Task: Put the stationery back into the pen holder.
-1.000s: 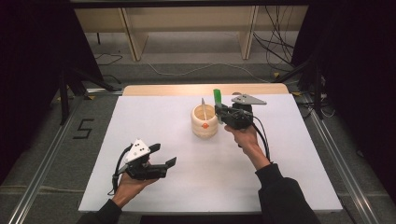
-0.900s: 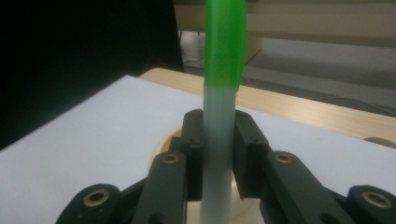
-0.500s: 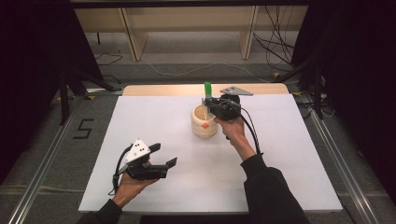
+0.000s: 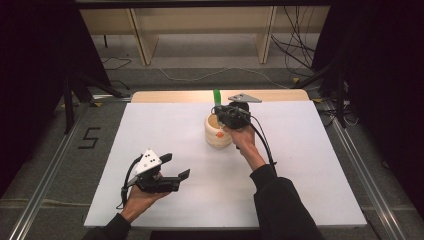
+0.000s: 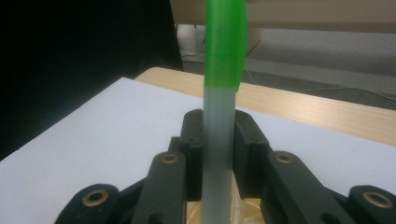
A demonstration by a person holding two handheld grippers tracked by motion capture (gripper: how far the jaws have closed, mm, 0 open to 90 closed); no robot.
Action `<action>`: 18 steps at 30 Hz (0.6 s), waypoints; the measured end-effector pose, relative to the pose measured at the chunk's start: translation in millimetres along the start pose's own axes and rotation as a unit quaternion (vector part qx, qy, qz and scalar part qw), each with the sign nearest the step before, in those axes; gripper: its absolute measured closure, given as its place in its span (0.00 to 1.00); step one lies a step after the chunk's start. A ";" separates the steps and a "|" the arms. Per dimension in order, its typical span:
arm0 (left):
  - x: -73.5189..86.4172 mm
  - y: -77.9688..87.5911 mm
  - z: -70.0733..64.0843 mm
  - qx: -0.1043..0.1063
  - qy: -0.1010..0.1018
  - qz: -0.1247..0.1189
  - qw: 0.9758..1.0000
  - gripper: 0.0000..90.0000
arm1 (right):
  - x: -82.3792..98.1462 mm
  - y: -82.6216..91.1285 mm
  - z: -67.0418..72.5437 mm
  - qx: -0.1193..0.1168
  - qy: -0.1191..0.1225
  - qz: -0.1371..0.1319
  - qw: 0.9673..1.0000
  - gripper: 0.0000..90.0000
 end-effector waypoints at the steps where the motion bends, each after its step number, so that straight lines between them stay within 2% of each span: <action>1: -0.1 0.0 0.1 0.000 0.000 0.000 1.000 0.17 | 0.0 0.0 0.0 0.000 0.000 0.000 1.000 0.85; 18: -1.5 1.7 1.0 -0.002 -0.002 -0.003 1.000 0.17 | 12.1 -12.9 2.3 0.007 0.010 0.017 1.000 0.85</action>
Point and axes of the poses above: each handheld gripper's, and its own axes: y roughly backward along the jaws, x roughly out of its underside, z roughly to its left, the point moved 6 cm from there along -y, roughly forward along the jaws, and after that the axes turned 6 degrees about -y, right-handed, at the moved point
